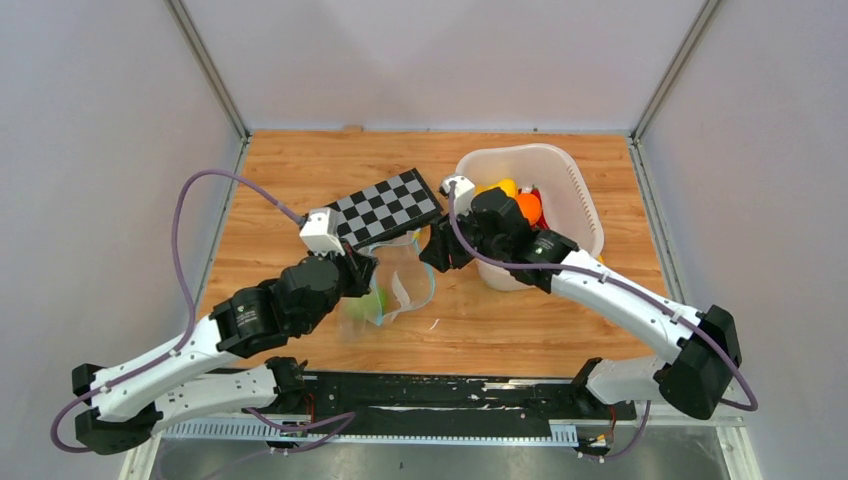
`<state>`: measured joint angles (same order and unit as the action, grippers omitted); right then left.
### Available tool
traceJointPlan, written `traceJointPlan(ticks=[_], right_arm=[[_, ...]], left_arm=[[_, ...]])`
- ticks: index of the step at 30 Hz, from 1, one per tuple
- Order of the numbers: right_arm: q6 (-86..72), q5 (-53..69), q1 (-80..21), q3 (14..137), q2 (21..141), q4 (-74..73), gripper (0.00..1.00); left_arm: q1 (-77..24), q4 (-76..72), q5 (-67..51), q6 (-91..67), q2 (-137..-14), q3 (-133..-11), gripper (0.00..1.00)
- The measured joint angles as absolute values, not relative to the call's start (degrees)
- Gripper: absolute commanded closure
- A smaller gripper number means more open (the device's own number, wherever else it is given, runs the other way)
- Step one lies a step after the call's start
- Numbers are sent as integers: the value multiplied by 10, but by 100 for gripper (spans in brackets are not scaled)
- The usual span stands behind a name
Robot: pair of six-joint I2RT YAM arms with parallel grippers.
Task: Place the food in the zip-top bag and seal the zipper
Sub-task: Pick up the fake fruit from the bin.
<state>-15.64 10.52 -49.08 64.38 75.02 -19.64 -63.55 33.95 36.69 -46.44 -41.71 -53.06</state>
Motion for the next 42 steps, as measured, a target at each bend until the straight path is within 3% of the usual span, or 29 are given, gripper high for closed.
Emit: traceJointPlan(ticks=[10, 16, 26, 32, 37, 42], right_arm=[[-112, 113, -418, 598, 635, -228, 13], [-104, 8, -313, 602, 624, -233, 4], [-124, -49, -138, 671, 880, -238, 1], [-116, -48, -116, 748, 983, -247, 2], [-102, -41, -109, 799, 1040, -252, 10], [-90, -29, -102, 810, 1077, -269, 10]], left_arm=[[-635, 296, 360, -466, -491, -509, 100], [-635, 265, 345, -461, -493, -504, 100], [-635, 238, 312, -461, -479, -469, 100], [-635, 234, 305, -461, -466, -461, 100], [-635, 233, 303, -459, -466, -461, 100], [-635, 233, 303, -456, -467, -461, 100]])
